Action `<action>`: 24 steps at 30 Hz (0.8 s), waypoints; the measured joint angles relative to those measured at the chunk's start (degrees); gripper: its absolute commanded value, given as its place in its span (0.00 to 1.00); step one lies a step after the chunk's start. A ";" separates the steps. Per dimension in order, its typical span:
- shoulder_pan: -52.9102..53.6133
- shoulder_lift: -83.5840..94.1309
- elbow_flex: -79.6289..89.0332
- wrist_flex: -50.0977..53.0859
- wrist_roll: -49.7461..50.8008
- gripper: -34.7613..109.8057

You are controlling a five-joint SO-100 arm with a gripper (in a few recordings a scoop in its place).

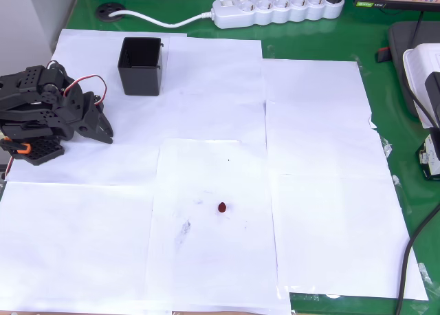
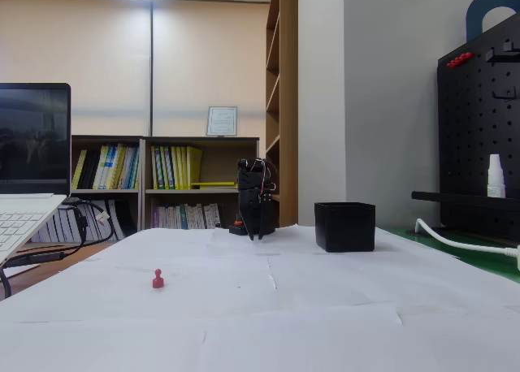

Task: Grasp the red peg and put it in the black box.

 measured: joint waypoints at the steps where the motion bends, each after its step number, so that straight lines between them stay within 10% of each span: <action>1: -0.26 0.00 0.00 0.00 0.00 0.24; 24: -4.83 -0.88 0.44 -0.62 16.96 0.24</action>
